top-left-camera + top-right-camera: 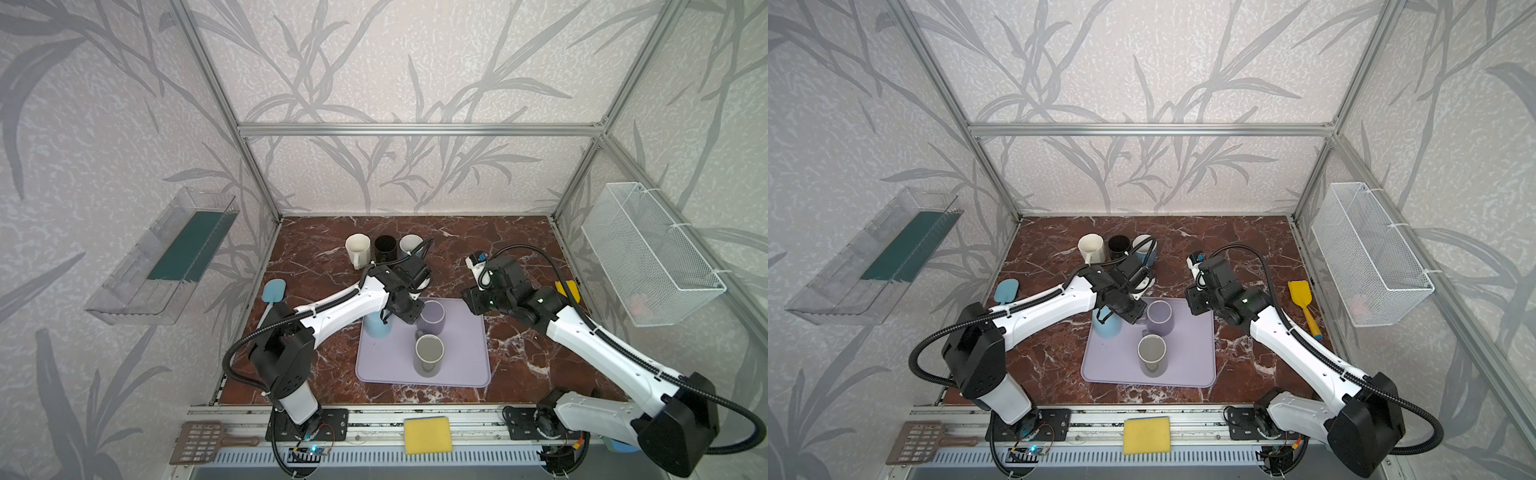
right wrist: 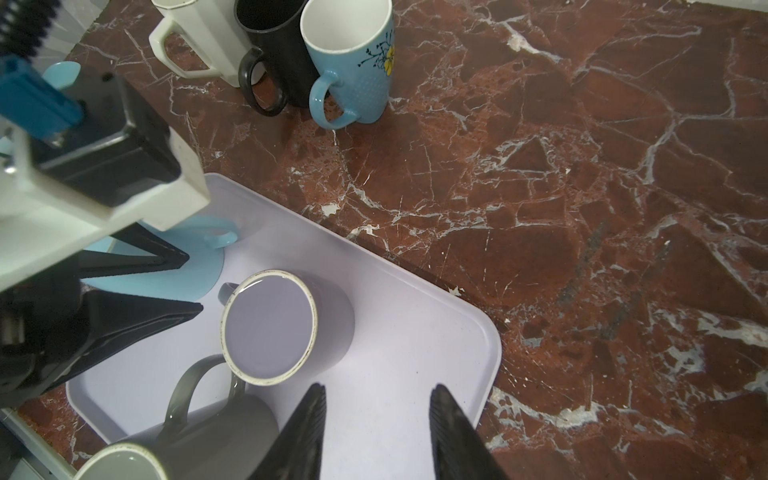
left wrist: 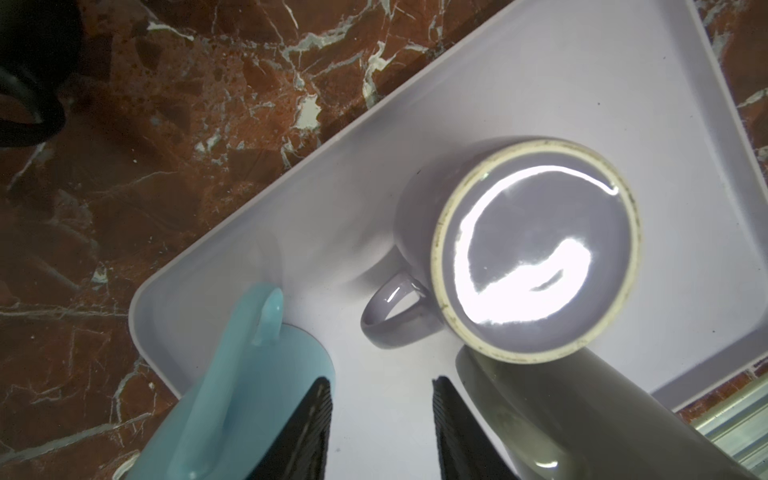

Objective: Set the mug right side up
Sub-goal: 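Lower the left gripper down around the lavender mug's base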

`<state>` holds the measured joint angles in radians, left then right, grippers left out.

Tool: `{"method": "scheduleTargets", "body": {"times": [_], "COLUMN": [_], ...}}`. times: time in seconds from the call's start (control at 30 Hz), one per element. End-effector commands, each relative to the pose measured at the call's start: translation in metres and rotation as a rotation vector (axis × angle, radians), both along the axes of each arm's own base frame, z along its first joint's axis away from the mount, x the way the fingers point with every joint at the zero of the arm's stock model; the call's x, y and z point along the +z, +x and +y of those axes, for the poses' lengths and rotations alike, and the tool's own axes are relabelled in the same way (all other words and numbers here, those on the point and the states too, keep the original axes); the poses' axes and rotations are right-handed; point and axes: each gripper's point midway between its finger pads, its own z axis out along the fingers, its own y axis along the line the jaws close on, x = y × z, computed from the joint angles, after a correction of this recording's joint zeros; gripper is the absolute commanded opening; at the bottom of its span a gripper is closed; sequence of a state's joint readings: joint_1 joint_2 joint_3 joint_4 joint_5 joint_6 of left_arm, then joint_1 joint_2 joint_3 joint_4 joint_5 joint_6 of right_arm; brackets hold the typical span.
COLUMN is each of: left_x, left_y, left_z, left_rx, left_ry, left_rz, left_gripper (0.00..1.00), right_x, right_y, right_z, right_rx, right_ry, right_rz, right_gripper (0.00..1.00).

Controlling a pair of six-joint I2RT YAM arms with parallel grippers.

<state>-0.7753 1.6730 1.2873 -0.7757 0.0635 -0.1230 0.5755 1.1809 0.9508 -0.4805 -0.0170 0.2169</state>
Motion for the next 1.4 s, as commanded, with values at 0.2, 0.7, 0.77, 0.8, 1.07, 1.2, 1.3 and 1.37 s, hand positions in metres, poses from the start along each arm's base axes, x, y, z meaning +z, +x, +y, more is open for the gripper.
{"method": "scheduleTargets", "body": {"times": [0.2, 0.7, 0.77, 0.8, 1.07, 1.2, 1.3, 1.37], "left_x": [-0.012, -0.028, -0.032, -0.034, -0.047, -0.045, -0.041, -0.039], "left_y": [-0.015, 0.005, 0.007, 0.008, 0.005, 0.007, 0.008, 0.009], "left_z": [-0.01, -0.013, -0.012, -0.012, -0.018, -0.02, -0.023, -0.025], "left_rx": [-0.169, -0.207, -0.211, -0.214, -0.26, -0.263, -0.268, -0.274], "left_ry": [-0.016, 0.018, 0.032, 0.041, 0.048, 0.042, 0.031, 0.024], "left_rz": [0.059, -0.023, -0.022, -0.018, 0.031, 0.023, 0.013, 0.011], "left_gripper": [0.43, 0.43, 0.42, 0.43, 0.4, 0.39, 0.37, 0.36], "right_x": [0.006, 0.008, 0.008, 0.008, 0.007, 0.008, 0.008, 0.008], "right_y": [-0.004, -0.008, -0.008, -0.008, -0.007, -0.007, -0.007, -0.006], "right_z": [-0.005, -0.01, -0.011, -0.011, -0.011, -0.011, -0.011, -0.011], "right_rx": [-0.016, -0.026, -0.028, -0.03, -0.029, -0.032, -0.031, -0.03], "right_ry": [0.003, -0.004, -0.006, -0.005, -0.008, -0.009, -0.011, -0.012], "right_rz": [0.004, -0.001, -0.004, -0.005, -0.001, -0.004, -0.003, -0.003], "right_gripper": [0.43, 0.45, 0.45, 0.46, 0.45, 0.45, 0.45, 0.45]}}
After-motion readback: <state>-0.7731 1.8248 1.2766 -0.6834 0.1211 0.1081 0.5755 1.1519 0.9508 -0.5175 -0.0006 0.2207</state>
